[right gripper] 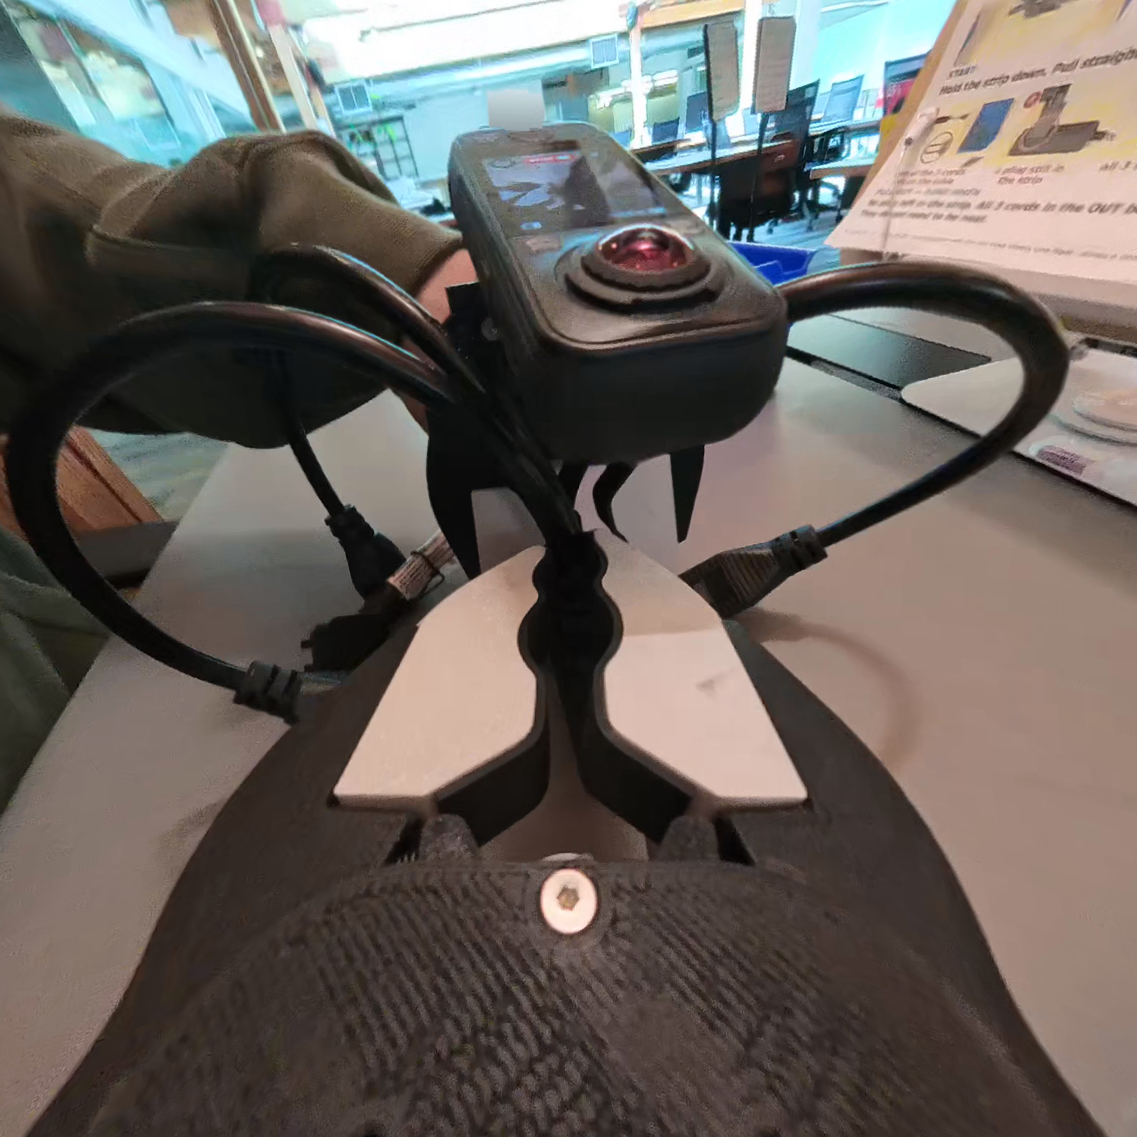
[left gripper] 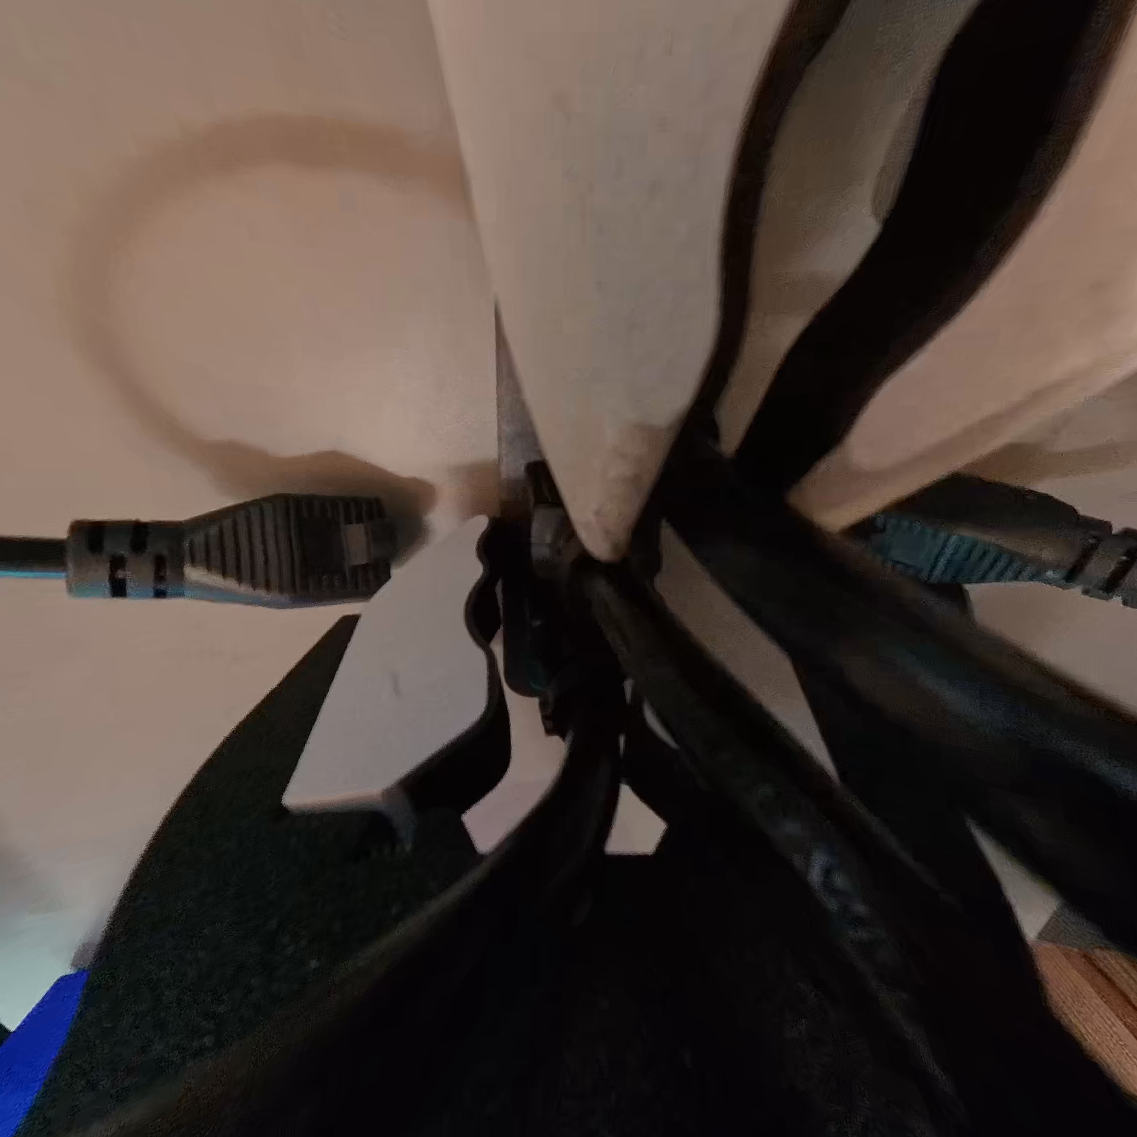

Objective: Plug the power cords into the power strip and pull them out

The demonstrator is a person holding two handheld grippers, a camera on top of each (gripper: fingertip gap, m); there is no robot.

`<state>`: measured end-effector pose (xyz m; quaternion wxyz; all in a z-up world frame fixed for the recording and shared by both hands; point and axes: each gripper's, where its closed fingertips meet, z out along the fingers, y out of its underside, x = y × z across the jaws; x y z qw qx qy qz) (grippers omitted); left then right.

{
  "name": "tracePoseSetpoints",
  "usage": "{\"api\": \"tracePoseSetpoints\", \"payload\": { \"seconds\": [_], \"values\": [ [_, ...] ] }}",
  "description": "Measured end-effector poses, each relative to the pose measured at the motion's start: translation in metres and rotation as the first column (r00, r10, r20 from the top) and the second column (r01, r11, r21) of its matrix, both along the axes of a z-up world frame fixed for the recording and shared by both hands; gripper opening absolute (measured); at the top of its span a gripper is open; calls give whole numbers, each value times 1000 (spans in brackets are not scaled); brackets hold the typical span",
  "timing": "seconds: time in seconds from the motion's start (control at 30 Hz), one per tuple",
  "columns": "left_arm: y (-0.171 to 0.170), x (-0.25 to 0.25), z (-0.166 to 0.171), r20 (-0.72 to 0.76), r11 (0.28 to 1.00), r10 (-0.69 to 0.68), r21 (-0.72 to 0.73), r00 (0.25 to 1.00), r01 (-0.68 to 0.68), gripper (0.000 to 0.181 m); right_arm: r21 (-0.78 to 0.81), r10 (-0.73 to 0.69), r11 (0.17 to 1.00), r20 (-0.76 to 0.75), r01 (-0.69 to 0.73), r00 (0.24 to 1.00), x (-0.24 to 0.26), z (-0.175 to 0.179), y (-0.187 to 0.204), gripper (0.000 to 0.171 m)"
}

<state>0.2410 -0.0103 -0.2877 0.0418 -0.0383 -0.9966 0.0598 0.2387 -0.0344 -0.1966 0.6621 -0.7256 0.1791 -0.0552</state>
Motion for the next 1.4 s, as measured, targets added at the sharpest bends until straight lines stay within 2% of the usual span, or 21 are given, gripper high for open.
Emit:
{"api": "tracePoseSetpoints", "payload": {
  "seconds": [0.1,0.2,0.33,0.37,0.4,0.43,0.6,0.67,0.8,0.97,1.17,1.23,1.3,1.4],
  "values": [
    [-1,0,0,-3,1000,9,-4,1000,-9,42,-14,5,1000,0,-5,1000,2,0,-1,5],
    [-2,2,0,2,998,56,-31,998,-55,42,98,-26,995,-60,32,998,9,1,-8,5],
    [-2,-1,-1,-2,999,34,-27,999,-34,42,21,13,1000,-17,-13,1000,1,2,-3,8],
    [-5,-1,0,-6,998,48,-40,999,-49,42,177,-2,984,-18,5,1000,7,26,-11,7],
    [-11,-1,1,-31,992,106,-72,994,-108,42,216,-25,976,-19,28,1000,14,39,-19,7],
    [-8,0,0,-61,985,156,-63,986,-160,42,133,-49,990,4,48,999,20,37,-20,8],
    [-7,2,0,-8,991,112,-78,994,-112,41,-48,14,999,45,-12,999,6,25,-16,8],
    [-7,2,0,-3,989,119,-83,993,-119,41,-132,114,985,29,-109,993,-14,18,-20,8],
    [-7,2,0,-1,991,107,-85,994,-107,41,-282,150,951,57,-128,987,-40,15,-34,8],
    [-13,2,-3,-41,971,166,-169,985,-170,44,-129,0,992,107,14,994,-39,69,-67,8],
    [-13,5,-4,-28,952,193,-237,981,-195,44,-58,-165,981,263,186,951,-31,170,-116,9],
    [-14,6,-3,-29,949,197,-247,980,-198,45,-94,-256,951,284,293,924,-14,194,-143,9],
    [-14,7,-3,-25,944,211,-253,977,-210,48,-147,-395,879,309,454,865,13,208,-178,9],
    [-14,8,-4,-16,941,225,-256,974,-222,51,-233,-517,768,323,596,793,49,211,-222,9]
  ]
}}
